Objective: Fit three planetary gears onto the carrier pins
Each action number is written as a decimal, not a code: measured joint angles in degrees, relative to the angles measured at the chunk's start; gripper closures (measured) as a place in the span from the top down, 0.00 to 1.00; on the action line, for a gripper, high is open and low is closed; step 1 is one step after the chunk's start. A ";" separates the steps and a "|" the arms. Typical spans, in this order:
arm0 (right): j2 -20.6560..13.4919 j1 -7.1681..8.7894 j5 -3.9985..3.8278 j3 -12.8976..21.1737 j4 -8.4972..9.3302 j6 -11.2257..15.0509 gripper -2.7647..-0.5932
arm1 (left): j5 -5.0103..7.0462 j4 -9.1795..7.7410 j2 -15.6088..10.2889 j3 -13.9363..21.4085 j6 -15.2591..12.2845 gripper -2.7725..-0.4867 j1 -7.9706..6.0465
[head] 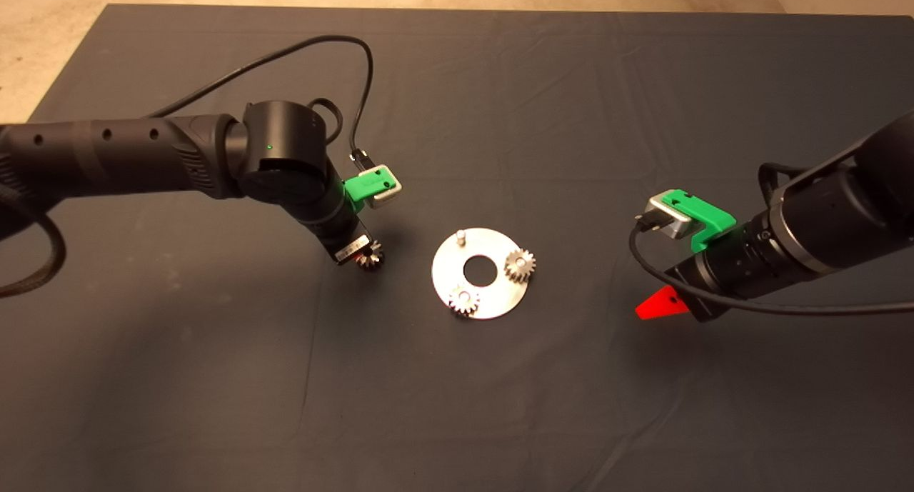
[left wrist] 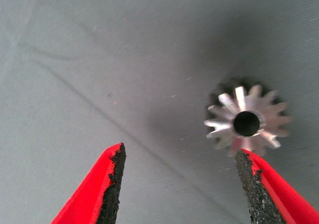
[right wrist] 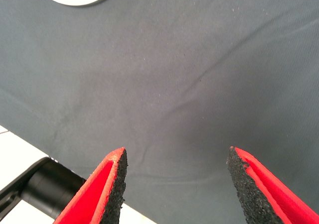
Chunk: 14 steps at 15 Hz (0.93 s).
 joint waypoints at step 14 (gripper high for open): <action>0.11 0.00 0.00 0.00 0.00 -0.02 0.40 | -0.47 -0.85 -0.31 0.15 -6.08 0.44 0.00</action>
